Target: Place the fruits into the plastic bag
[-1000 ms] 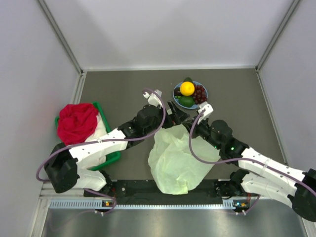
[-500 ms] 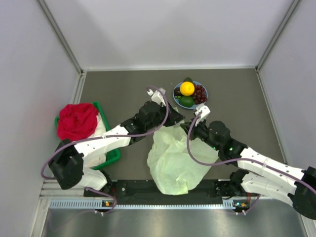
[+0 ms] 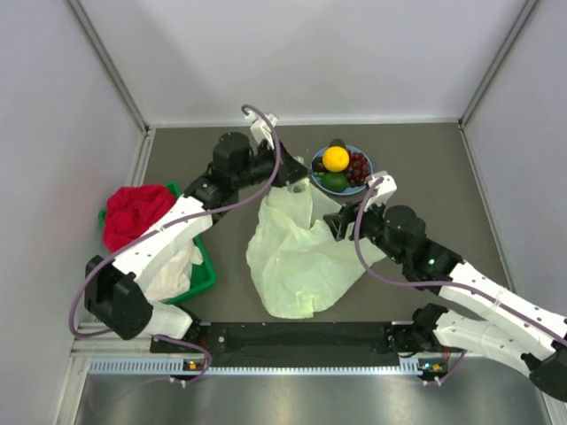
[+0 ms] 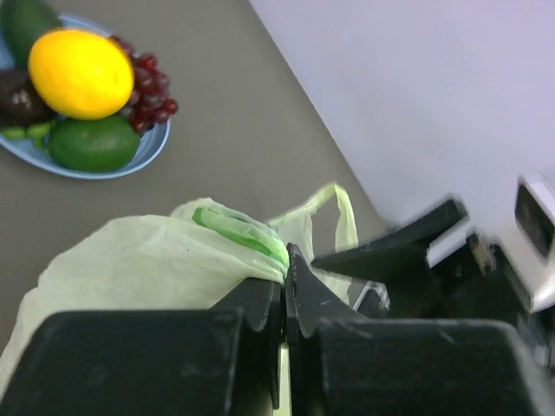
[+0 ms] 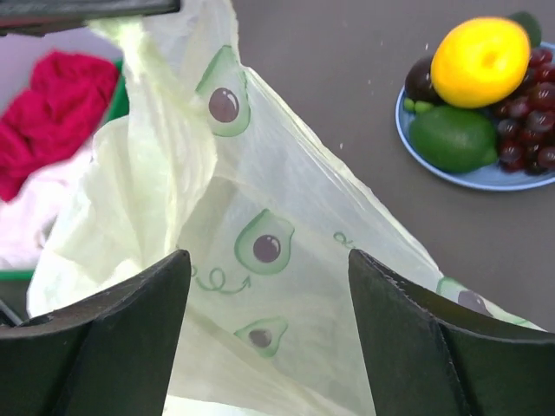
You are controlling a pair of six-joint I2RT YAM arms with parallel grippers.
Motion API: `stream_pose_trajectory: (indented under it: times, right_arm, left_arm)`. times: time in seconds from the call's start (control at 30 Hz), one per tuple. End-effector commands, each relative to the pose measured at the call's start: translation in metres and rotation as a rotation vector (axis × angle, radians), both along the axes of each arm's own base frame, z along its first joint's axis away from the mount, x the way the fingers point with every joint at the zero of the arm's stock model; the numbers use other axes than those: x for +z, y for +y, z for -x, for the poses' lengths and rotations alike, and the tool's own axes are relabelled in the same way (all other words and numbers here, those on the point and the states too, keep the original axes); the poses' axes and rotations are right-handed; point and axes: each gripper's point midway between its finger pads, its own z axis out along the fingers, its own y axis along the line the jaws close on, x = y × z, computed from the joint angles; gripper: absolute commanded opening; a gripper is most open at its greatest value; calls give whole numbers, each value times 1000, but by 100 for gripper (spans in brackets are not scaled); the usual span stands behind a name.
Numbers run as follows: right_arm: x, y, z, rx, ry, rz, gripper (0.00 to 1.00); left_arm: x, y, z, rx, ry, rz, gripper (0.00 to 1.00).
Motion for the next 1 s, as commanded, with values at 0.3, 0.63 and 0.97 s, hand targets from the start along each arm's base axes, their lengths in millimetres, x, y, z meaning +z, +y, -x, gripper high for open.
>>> stream_pose_trajectory:
  times: [0.3, 0.63, 0.97]
  right_arm:
    - [65, 37, -5, 199, 106, -180, 61]
    - [-4, 78, 0, 351, 301, -208, 59]
    - [-75, 132, 18, 603, 543, -143, 68]
  left_arm:
    - [72, 22, 93, -529, -452, 17, 0]
    - [66, 37, 117, -605, -481, 72, 0]
    - [57, 38, 117, -606, -517, 64, 0]
